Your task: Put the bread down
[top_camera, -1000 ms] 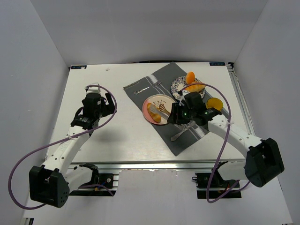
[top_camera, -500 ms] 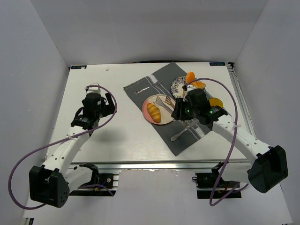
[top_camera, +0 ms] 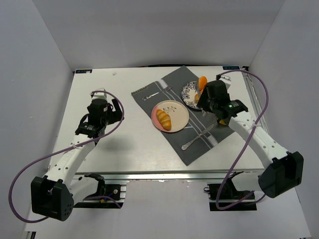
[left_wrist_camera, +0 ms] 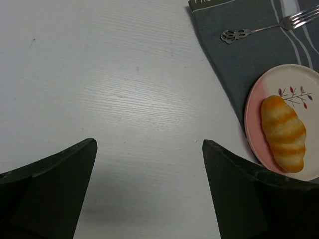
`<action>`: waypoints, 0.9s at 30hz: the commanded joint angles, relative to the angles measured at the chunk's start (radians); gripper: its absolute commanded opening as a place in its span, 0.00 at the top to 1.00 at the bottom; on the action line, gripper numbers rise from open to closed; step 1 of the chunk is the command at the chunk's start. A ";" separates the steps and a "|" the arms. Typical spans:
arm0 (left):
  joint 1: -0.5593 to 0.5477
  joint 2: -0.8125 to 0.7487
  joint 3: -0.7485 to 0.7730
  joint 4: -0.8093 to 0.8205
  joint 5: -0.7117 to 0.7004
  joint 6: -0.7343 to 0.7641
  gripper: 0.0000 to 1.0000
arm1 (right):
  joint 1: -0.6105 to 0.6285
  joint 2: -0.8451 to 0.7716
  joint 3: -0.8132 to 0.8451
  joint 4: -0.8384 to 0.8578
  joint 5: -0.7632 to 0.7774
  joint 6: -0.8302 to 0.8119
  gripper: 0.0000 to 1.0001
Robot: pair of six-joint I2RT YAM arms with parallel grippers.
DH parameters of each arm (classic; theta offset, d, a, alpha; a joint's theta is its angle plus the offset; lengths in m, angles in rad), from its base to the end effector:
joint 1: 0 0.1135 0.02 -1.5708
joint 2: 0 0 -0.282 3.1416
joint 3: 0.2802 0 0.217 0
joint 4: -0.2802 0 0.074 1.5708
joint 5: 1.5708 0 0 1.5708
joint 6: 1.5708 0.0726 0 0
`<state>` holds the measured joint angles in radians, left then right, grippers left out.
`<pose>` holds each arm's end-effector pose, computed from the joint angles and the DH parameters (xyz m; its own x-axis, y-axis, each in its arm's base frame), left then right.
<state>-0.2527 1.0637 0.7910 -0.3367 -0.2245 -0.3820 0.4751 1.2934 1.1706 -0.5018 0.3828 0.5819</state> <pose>0.2159 -0.0390 0.2788 -0.5392 -0.2361 -0.8084 -0.1444 0.9716 -0.1874 0.2541 0.1002 0.3361 -0.5195 0.3061 -0.7977 0.1564 0.9519 0.2634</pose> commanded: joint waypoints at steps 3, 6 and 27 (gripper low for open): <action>-0.005 -0.044 -0.021 0.021 0.028 -0.017 0.02 | -0.013 0.127 0.150 -0.021 0.119 0.115 0.44; -0.005 -0.048 -0.026 0.021 0.043 -0.021 0.02 | -0.016 0.181 0.207 -0.018 0.131 0.088 0.44; -0.005 -0.050 -0.024 0.005 0.045 0.003 0.02 | -0.162 0.444 0.391 0.026 -0.131 -0.266 0.41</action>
<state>-0.2527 1.0252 0.7654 -0.3359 -0.1822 -0.3893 0.3260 1.7248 1.5078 -0.5201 0.2874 0.4088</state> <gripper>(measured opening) 0.983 0.584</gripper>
